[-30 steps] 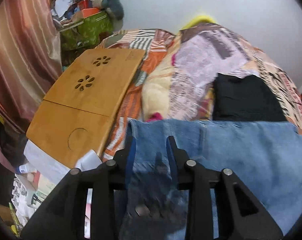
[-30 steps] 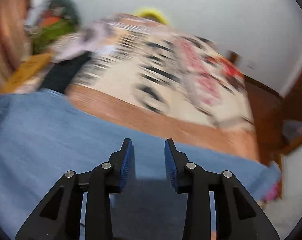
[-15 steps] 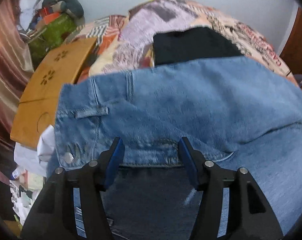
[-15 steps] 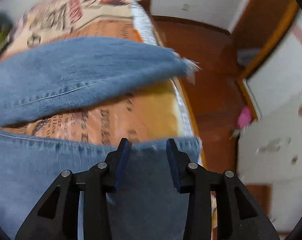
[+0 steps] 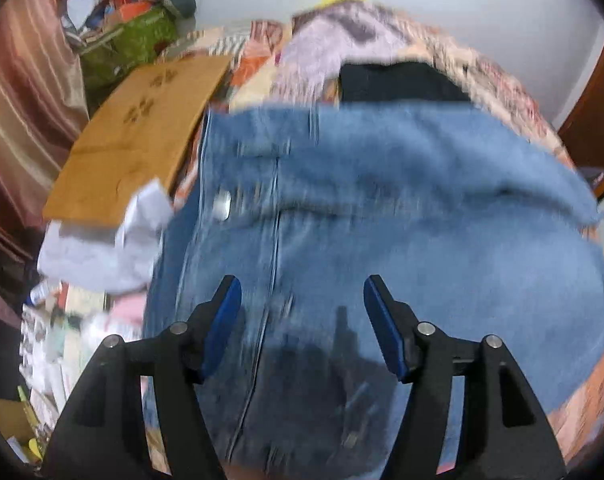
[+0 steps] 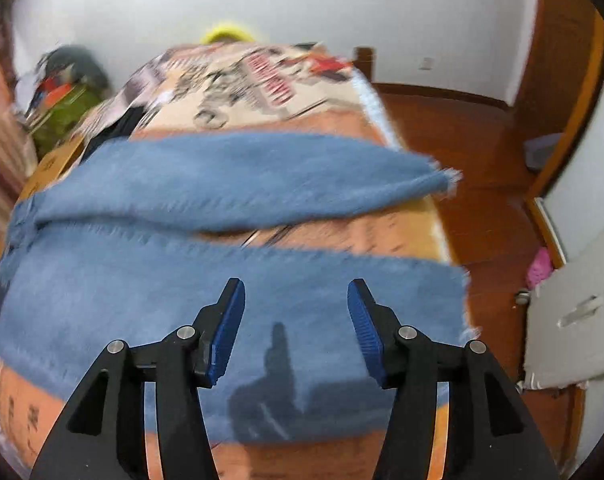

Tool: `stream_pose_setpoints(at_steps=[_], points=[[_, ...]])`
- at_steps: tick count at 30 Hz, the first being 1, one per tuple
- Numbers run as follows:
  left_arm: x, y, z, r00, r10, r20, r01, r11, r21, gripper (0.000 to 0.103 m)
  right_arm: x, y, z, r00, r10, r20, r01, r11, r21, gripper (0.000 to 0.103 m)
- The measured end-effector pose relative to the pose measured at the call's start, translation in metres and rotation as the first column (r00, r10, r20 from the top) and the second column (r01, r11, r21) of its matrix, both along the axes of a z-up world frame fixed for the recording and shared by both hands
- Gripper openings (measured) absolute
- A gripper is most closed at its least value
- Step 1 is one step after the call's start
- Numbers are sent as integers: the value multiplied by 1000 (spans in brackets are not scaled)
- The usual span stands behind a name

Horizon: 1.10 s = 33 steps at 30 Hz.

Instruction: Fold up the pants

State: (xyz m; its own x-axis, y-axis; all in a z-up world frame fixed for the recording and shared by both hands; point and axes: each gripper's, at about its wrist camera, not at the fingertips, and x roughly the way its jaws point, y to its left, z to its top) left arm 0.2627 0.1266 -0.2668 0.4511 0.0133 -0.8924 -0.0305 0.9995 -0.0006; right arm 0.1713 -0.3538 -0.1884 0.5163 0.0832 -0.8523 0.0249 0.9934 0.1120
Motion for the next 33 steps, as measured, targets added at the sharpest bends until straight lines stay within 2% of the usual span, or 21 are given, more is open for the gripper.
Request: stream_pose_setpoints(at_steps=[3, 4, 5, 7, 9, 10, 13, 16, 19, 21, 24, 26, 30, 32, 33], points=[[-19, 3, -36, 995, 12, -103, -5, 998, 65, 63, -8, 18, -32, 994, 47, -95, -45, 999, 22, 50], [-26, 4, -46, 994, 11, -104, -3, 996, 84, 64, -10, 25, -43, 988, 68, -139, -65, 997, 27, 50], [-33, 3, -48, 998, 1, -67, 6, 994, 106, 64, -14, 31, -46, 989, 70, -132, -71, 997, 1, 50], [-37, 1, -48, 999, -14, -49, 21, 991, 136, 64, -17, 37, -43, 989, 67, -129, -71, 997, -24, 50], [-36, 3, -45, 998, -17, -66, 25, 992, 120, 64, -12, 35, -37, 985, 85, -148, -86, 996, -3, 50], [-32, 6, -39, 997, -21, -72, 27, 996, 90, 64, -9, 34, -32, 986, 95, -140, -93, 995, 22, 50], [-18, 21, -16, 1000, 3, -8, -3, 1000, 2, 64, 7, 39, -9, 992, 99, -73, -97, 995, 24, 50], [8, 39, 10, 996, 45, 79, -41, 998, -53, 64, 35, 53, 18, 993, 114, 25, -115, 992, 48, 53], [46, 53, 25, 989, 85, 120, -80, 996, -47, 64, 68, 75, 37, 985, 138, 104, -145, 987, 71, 64], [74, 62, 27, 987, 99, 130, -94, 995, -45, 64, 97, 94, 45, 974, 171, 145, -187, 977, 100, 66], [118, 76, 16, 987, 127, 103, -123, 991, -46, 64, 137, 126, 46, 960, 227, 167, -244, 966, 87, 67], [150, 89, 0, 987, 147, 60, -141, 986, -89, 64, 173, 151, 38, 943, 297, 151, -306, 951, 46, 68], [180, 104, -28, 985, 170, 18, -166, 976, -141, 64, 221, 191, 14, 912, 401, 87, -404, 914, 21, 68], [193, 109, -41, 986, 166, 3, -164, 974, -155, 64, 242, 208, -3, 894, 442, 77, -443, 896, -3, 68], [197, 109, -46, 987, 161, -4, -160, 975, -157, 64, 242, 215, -2, 888, 454, 79, -454, 891, -18, 68]])
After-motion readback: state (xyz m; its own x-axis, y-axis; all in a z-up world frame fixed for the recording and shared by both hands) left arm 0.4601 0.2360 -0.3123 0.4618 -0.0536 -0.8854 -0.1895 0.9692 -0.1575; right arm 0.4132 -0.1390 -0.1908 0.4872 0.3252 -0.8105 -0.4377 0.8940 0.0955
